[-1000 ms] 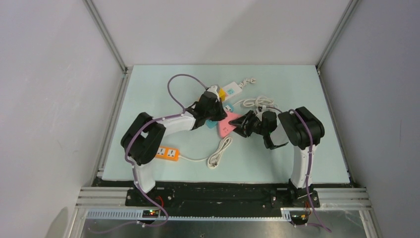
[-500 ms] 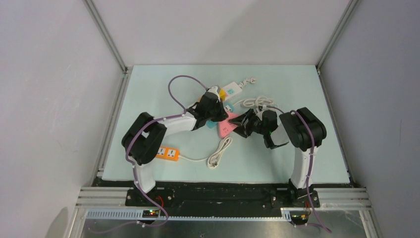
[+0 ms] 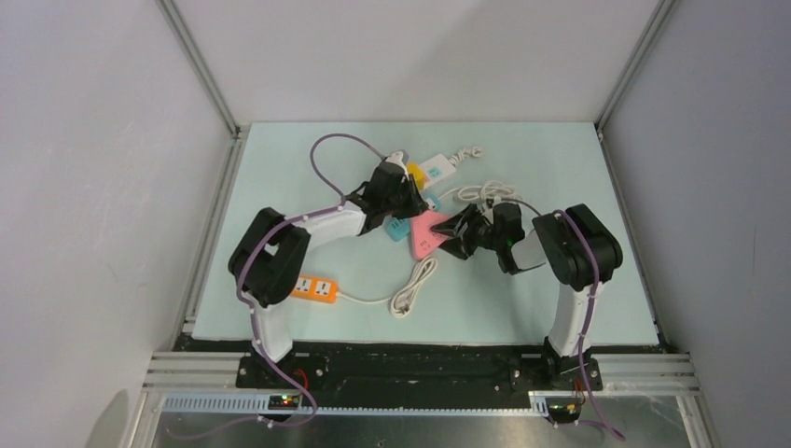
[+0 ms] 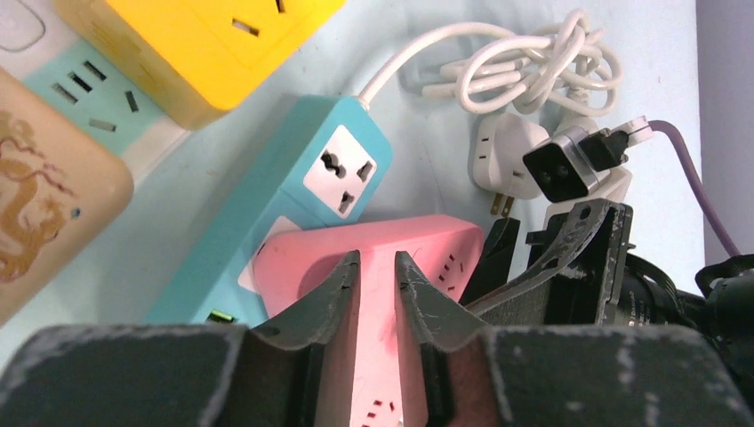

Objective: Insert the plug

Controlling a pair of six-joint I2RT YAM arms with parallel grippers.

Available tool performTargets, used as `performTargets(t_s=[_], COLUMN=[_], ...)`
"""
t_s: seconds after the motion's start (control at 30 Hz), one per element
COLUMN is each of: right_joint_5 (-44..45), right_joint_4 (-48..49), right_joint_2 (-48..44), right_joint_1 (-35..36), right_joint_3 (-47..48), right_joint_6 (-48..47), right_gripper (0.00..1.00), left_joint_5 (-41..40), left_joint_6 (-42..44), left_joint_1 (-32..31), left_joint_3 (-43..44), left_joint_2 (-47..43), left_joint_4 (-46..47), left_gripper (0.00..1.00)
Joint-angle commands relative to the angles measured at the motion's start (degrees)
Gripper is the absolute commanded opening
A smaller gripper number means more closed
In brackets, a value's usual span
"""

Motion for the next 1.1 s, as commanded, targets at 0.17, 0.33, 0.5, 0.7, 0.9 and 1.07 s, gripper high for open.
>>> performTargets(t_s=[0.17,0.33,0.5,0.7,0.9,1.07], right_joint_5=[1.4,2.0,3.3,5.2,5.8,6.8], right_joint_4=[-13.1,-16.1,-20.6,-24.2,-25.3,-27.5], right_joint_2=[-2.1,-3.7,-5.7,-8.1,-8.6,-9.0], right_joint_1=[0.3,0.4,0.6,1.2,1.6,1.9], right_joint_3=[2.9,4.4,6.8,8.9,9.9,11.1], right_joint_6=[-4.1,-4.6,-6.3,-8.8,-9.2,-9.9], right_gripper=[0.63,0.57,0.52,0.52,0.53,0.53], left_joint_5=[0.6,1.0,4.1,7.8,9.1,8.5], left_joint_6=[2.1,1.9,0.7,-1.1,-1.5,-0.5], left_joint_1=[0.5,1.4,2.9,5.0,6.6,6.7], left_joint_3=[0.9,-1.1,-3.3,-4.9,-5.8,-4.5], left_joint_2=[4.2,4.5,4.6,3.7,2.8,-0.7], left_joint_4=[-0.7,-0.5,2.4,5.6,6.9,6.9], left_gripper=[0.16,0.1,0.06,0.06,0.06,0.26])
